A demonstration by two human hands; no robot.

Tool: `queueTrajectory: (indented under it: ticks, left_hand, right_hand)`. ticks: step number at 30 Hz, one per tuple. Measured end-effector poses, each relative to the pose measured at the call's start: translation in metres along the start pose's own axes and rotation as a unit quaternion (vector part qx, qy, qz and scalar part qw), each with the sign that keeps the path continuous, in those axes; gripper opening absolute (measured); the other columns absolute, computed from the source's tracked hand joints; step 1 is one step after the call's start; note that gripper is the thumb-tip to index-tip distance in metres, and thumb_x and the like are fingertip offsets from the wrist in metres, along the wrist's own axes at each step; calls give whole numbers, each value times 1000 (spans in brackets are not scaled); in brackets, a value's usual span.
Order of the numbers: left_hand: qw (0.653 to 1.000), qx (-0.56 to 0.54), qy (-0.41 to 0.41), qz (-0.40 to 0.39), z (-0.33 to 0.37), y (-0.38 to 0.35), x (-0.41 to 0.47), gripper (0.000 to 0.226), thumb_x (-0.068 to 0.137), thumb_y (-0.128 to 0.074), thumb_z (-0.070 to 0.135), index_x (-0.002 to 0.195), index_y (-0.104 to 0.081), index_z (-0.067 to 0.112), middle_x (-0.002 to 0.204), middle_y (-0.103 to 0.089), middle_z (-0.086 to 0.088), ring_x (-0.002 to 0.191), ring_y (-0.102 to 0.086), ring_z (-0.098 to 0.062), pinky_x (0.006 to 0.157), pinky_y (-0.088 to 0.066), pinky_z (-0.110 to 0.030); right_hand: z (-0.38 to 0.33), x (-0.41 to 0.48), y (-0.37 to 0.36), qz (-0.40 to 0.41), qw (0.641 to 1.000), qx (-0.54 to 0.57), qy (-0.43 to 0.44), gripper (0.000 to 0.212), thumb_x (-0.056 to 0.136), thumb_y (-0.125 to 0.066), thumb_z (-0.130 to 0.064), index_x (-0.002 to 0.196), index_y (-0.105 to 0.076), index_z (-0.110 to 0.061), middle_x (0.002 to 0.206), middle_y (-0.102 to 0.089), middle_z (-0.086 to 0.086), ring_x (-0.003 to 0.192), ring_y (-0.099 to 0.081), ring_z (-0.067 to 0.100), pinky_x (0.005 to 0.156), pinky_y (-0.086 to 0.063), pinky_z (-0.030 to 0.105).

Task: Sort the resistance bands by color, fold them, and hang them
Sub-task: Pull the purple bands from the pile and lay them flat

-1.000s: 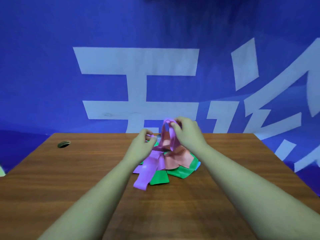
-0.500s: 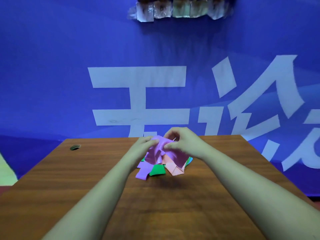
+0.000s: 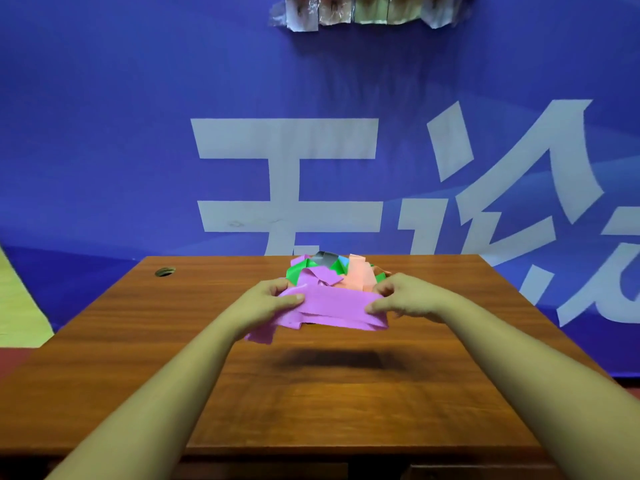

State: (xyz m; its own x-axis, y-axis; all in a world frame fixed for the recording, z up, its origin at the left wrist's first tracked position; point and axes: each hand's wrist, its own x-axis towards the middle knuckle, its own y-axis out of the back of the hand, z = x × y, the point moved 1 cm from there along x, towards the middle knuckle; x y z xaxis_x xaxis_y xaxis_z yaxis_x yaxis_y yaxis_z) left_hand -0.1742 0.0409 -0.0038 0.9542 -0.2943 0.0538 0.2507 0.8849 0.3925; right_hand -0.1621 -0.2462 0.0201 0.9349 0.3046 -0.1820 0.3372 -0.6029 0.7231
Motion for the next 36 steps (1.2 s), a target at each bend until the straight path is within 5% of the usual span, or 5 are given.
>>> queueTrajectory:
  ticks: [8,13,21,29,36]
  left_hand:
    - [995,-51,37,-82,-41,9,-9,30,77,-78,28,100,-60,19,87,-69,-4,75,-60,-18,66,-45,-30]
    - [991,-60,87,-84,-68,9,-22,62,57,-90,41,109,-60,23,98,-66,3,85,-62,-12,75,-48,-25]
    - [984,-71,126,-107,-88,5,-45,50,65,-83,40,101,-70,9,95,-72,-2,84,-66,-13,75,-50,-26]
    - [964,-209,163,37,-116,4,-40,12,91,-62,5,102,-65,6,71,-60,-9,54,-55,-10,53,-50,-19]
    - [948,-209,205,123,-138,-3,-21,20,95,-53,5,109,-60,18,95,-58,-13,82,-59,-19,63,-61,-30]
  right_hand:
    - [4,-13,-10,80,955,286,-17,18,83,-74,-10,100,-71,-6,92,-65,13,76,-60,21,58,-54,29]
    - [-17,-15,-6,162,961,224,30,18,90,-64,-6,103,-73,-13,118,-60,27,80,-58,22,63,-56,31]
    - [-40,-11,2,233,955,179,51,13,90,-65,-7,102,-70,-10,104,-66,28,81,-63,24,78,-57,49]
    - [4,-2,-4,252,930,265,-25,13,87,-65,-1,99,-69,-5,92,-66,15,72,-60,22,63,-52,33]
    - [70,11,-47,216,917,306,-139,18,83,-72,-3,101,-69,-3,76,-67,13,52,-58,14,43,-47,20]
